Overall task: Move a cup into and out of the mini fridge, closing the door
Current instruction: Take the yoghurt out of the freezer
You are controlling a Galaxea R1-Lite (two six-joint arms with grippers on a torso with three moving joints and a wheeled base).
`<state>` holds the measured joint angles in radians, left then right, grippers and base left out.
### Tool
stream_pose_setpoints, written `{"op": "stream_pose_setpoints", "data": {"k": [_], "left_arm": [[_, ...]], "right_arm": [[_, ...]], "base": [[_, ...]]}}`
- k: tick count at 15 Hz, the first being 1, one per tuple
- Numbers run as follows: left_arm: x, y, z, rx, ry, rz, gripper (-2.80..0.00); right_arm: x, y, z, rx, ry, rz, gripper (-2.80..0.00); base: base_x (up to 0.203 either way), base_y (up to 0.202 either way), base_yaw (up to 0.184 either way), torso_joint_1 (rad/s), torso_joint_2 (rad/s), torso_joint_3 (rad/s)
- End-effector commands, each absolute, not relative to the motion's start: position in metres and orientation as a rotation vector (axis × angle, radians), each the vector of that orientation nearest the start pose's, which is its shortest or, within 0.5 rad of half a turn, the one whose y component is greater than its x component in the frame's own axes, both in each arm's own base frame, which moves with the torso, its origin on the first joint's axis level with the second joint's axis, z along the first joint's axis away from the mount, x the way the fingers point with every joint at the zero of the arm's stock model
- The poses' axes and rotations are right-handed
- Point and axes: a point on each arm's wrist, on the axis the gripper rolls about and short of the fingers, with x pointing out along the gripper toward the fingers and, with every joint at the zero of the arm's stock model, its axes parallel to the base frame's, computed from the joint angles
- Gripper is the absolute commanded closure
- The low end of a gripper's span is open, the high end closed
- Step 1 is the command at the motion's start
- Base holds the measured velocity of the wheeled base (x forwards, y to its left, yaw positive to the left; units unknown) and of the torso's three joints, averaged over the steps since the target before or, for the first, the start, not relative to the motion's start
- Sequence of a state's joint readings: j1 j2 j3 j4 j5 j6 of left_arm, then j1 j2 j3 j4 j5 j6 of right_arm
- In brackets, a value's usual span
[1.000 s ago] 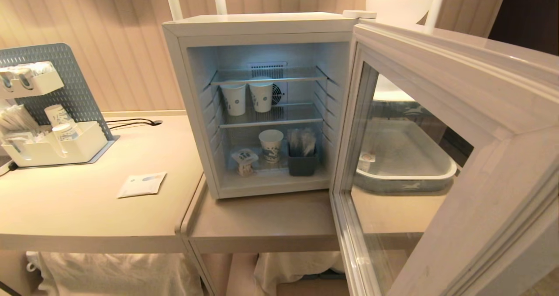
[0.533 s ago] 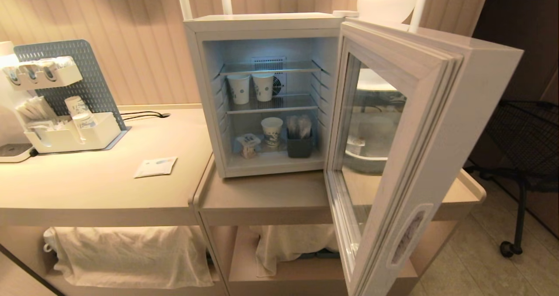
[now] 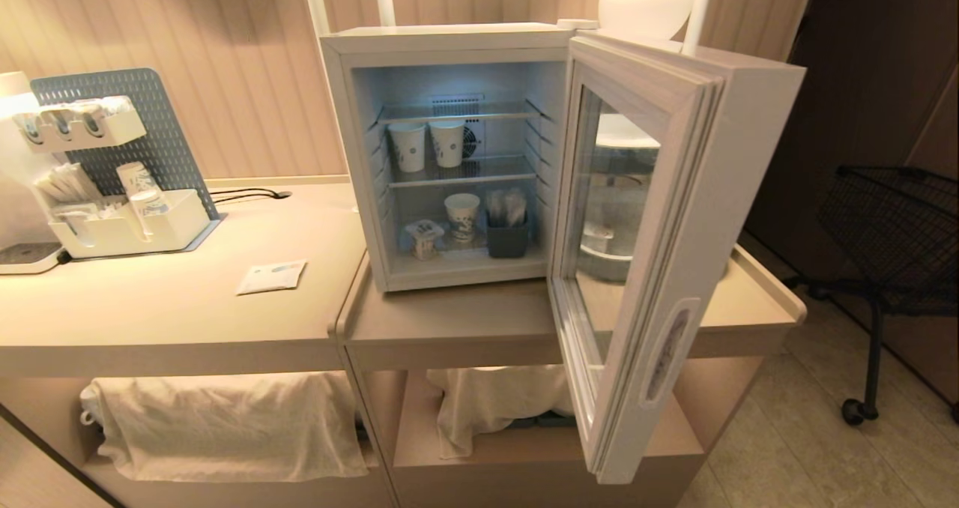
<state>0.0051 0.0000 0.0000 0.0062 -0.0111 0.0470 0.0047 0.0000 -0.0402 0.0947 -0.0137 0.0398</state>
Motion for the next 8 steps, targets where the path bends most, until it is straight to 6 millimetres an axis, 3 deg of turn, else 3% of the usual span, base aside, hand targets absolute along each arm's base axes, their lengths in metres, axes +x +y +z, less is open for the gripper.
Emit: {"op": "stream_pose_setpoints", "data": {"k": [1,8], "left_arm": [[-0.0227,-0.0003,0.0749,0.049,0.008,-0.005,0.00],[-0.0227,-0.0003,0.0749,0.049,0.008,-0.005,0.00]], "right_arm": [[-0.0260,-0.0004,0.0768,0.039,0.057,-0.010,0.00],[-0.0260,-0.0004,0.0768,0.039,0.057,-0.010,0.00]], "base": [[0.001,0.128,0.000,0.004,0.00,0.001],[0.000,0.188,-0.002,0.003,0.00,0.003]]}}
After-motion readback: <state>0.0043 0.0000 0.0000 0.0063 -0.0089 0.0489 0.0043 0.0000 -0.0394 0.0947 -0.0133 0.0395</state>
